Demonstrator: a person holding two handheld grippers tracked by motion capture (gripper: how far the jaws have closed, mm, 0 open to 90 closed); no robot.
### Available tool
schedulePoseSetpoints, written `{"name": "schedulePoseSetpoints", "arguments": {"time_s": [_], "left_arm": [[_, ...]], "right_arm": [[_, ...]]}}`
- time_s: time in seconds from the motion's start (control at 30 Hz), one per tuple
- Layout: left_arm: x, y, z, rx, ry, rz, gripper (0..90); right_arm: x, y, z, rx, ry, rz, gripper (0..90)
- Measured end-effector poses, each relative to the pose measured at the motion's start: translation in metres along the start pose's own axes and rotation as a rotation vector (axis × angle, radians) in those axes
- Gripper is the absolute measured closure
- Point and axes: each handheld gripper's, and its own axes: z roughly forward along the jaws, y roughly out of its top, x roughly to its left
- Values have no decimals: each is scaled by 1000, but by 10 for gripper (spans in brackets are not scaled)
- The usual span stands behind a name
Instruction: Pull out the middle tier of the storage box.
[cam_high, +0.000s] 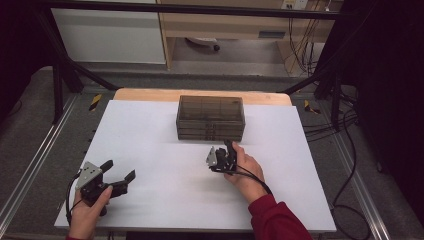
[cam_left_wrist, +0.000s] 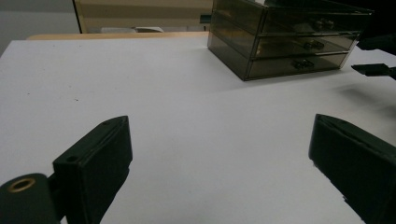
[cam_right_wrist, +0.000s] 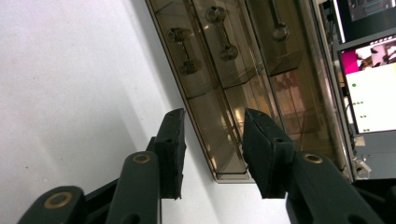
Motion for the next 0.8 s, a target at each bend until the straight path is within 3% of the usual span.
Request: {"name": "schedulePoseSetpoints", "arguments": {"time_s": [0.37,0.5,0.8], "left_arm": [[1,1,-1,-8,18,-2,72],[1,1,-1,-7,15,0,72],[0,1,0,-3,12,7,72]], "right_arm": [[8,4,5,-8,-33,-63,668],[11,5,9,-9,-45,-100,668],[12,13,14,-13,-82,-134,680]]}}
